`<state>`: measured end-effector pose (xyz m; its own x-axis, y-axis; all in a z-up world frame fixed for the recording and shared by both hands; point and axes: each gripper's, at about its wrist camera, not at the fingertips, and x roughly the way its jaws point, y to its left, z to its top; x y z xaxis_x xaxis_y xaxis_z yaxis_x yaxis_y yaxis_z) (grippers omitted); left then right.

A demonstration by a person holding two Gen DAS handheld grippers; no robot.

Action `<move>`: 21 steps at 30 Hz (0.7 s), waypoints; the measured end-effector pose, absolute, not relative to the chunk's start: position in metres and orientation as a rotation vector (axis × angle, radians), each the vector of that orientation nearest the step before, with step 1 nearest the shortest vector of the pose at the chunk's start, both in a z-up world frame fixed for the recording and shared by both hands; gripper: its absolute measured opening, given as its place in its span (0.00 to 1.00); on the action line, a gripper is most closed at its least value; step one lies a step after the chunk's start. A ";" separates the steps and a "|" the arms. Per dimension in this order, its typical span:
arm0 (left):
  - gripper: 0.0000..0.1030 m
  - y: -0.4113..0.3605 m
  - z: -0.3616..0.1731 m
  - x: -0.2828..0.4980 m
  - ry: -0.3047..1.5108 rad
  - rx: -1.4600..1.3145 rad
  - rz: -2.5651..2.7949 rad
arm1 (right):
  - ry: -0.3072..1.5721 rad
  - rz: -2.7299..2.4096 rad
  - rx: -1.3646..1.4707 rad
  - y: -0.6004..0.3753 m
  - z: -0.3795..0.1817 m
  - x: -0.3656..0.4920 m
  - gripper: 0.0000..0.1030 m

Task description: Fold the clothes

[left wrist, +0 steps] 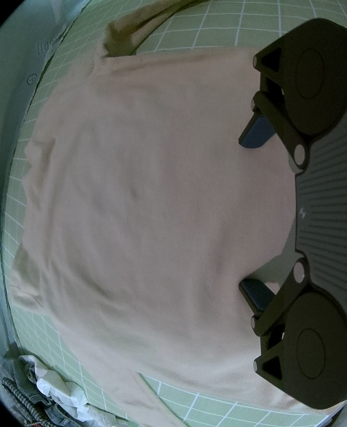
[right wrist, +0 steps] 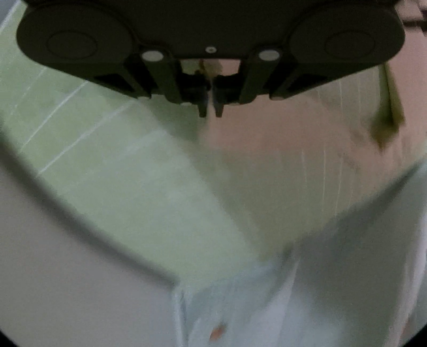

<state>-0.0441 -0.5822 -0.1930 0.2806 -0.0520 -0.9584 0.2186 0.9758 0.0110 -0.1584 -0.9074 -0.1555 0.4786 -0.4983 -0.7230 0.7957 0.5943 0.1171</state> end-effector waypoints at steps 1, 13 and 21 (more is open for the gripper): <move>1.00 -0.582 -0.193 -0.044 1.275 0.150 -0.181 | 0.660 -0.871 0.447 -0.906 -0.144 -0.163 0.04; 1.00 -0.580 -0.194 -0.054 1.259 0.148 -0.183 | 0.893 -0.903 0.422 -0.905 -0.184 -0.174 0.65; 1.00 -0.577 -0.191 -0.058 1.264 0.147 -0.180 | 0.822 -0.934 0.614 -0.919 -0.189 -0.199 0.61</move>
<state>-0.0580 -0.5767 -0.1908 0.2910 -0.0537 -0.9552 0.2149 0.9766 0.0106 -0.1994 -0.9190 -0.1888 0.3423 -0.4477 -0.8261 0.8765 0.4690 0.1090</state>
